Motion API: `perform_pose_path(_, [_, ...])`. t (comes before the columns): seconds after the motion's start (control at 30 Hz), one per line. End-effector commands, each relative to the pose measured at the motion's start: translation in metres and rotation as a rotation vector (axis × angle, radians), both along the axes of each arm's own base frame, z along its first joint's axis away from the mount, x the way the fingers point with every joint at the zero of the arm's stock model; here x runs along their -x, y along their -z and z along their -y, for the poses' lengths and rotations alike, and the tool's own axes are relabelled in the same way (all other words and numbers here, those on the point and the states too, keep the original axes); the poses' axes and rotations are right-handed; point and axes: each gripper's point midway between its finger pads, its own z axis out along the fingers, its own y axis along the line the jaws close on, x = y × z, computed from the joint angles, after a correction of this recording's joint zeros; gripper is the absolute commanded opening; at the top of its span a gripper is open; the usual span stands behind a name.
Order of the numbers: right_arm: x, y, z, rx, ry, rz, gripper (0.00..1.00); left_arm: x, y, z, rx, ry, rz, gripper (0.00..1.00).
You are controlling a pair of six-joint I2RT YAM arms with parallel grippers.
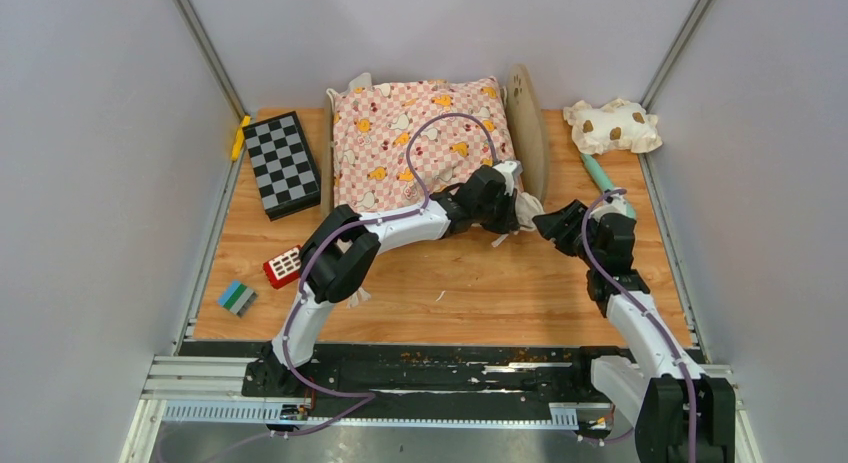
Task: Set up the pet bed
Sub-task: Tie the ropes to the bed frame.
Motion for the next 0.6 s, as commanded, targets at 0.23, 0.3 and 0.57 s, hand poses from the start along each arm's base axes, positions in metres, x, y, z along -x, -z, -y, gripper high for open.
perform_pose_path(0.23, [-0.024, 0.0, -0.016, -0.083, -0.071, 0.08, 0.53, 0.0, -0.021, 0.002, 0.049, 0.008, 0.016, 0.0])
perform_pose_path(0.3, [-0.026, -0.002, -0.02, -0.104, -0.087, 0.096, 0.5, -0.001, -0.022, 0.002, 0.049, 0.006, 0.015, 0.0])
perform_pose_path(0.57, [-0.03, -0.004, -0.026, -0.137, -0.121, 0.117, 0.37, -0.001, -0.023, 0.001, 0.046, 0.0, 0.016, 0.0])
